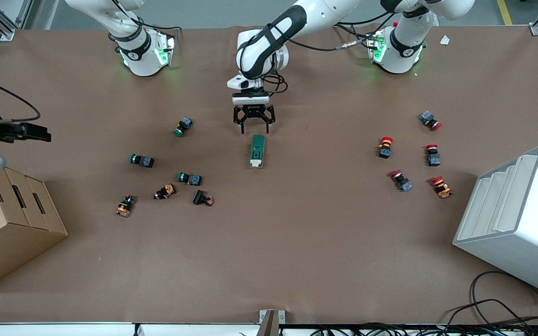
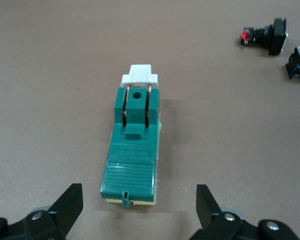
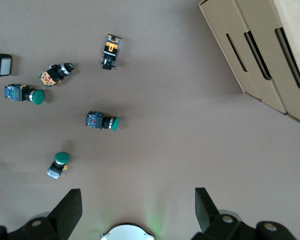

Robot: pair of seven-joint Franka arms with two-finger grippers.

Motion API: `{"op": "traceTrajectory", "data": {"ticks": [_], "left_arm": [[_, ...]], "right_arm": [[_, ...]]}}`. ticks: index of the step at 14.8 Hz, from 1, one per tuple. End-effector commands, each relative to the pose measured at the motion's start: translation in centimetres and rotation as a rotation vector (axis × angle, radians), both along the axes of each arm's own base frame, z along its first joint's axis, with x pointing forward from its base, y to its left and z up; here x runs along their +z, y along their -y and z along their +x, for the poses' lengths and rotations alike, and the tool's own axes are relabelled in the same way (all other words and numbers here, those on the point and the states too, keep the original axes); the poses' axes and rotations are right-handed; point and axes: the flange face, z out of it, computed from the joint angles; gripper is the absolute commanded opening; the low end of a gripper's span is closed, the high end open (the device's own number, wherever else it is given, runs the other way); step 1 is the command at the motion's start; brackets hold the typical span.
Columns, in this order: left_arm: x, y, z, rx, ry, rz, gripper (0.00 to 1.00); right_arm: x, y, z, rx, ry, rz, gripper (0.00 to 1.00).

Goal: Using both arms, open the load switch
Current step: 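Hold the switch with the left gripper while the right gripper reaches it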

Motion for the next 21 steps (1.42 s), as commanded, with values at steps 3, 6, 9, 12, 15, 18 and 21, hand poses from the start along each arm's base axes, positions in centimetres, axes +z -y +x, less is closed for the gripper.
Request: {"op": "traceTrajectory", "data": {"ticks": [3,6,9,12,15,18,21], "left_arm": [[-1.0,-0.9,-0.2,-0.029,0.095,-0.016,0.99],[-1.9,-1.1,-0.7,-0.071,0.137,0.008,0.99],[-3.0,-1.5,-0.6,-0.095,0.183,0.032,0.99],[-4.4,-1.6,-1.1,-0.097,0.213,-0.018,0.99],[-5.9,-1.9,-1.1,-0.112,0.244,-0.021,0.99],[-6.7,-2.4,-1.0,-0.110,0.289,0.001,0.99],[-7.1,-2.2,-2.0,-0.118,0.311,0.014,1.00]], "right_arm": [[-0.8,-6.3,0.5,-0.177,0.004,-0.080,1.00],[-2.5,-11.6,0.4,-0.349,-0.018,-0.104,1.00],[-4.4,-16.8,0.6,-0.503,-0.032,-0.133,1.00],[-6.8,-21.8,0.8,-0.643,-0.037,-0.162,1.00],[-9.2,-26.7,0.5,-0.785,-0.052,-0.185,1.00],[-12.5,-32.3,0.0,-0.920,-0.062,-0.215,1.00],[-16.7,-36.8,-0.2,-1.061,-0.071,-0.236,1.00]]}}
